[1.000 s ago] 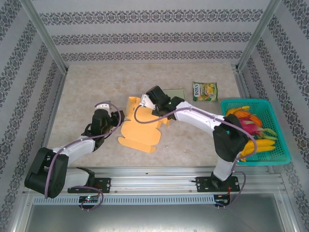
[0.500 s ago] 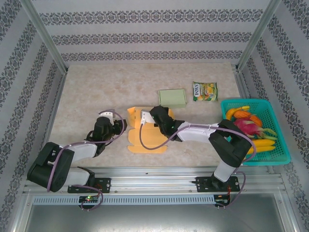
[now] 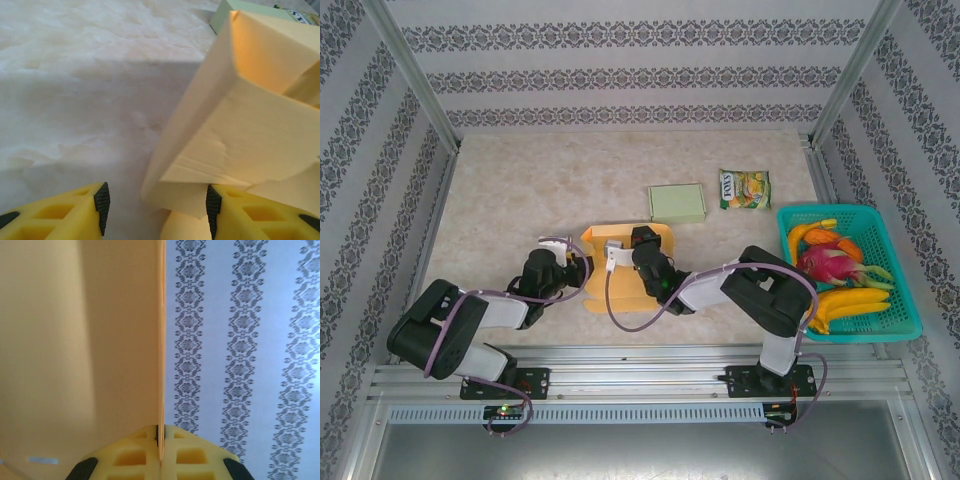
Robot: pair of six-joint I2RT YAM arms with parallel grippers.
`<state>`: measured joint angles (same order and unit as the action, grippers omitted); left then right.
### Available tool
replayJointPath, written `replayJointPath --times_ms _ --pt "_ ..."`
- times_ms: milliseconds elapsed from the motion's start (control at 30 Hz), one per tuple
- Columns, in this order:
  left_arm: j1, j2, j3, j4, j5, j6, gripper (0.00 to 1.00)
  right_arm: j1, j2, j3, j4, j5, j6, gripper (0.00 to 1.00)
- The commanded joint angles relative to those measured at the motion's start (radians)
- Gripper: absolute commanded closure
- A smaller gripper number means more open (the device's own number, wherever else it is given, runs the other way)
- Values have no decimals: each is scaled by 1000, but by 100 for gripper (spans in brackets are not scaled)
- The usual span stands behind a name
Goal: Fold the paper box
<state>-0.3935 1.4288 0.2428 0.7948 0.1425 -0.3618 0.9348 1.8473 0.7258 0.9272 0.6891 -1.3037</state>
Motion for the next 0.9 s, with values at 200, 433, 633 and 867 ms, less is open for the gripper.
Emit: replayJointPath --times_ms 200,433,633,867 --pt "-25 -10 38 27 -100 56 45 32 11 -28 116 10 -32 100" --pt "-74 -32 76 35 -153 133 47 30 -31 -29 16 -32 36 100" --pt "-93 -3 97 84 -127 191 47 14 -103 -13 -204 -110 159 100" --pt "-137 50 120 130 -157 221 52 -1 -145 11 -369 -167 241 100"
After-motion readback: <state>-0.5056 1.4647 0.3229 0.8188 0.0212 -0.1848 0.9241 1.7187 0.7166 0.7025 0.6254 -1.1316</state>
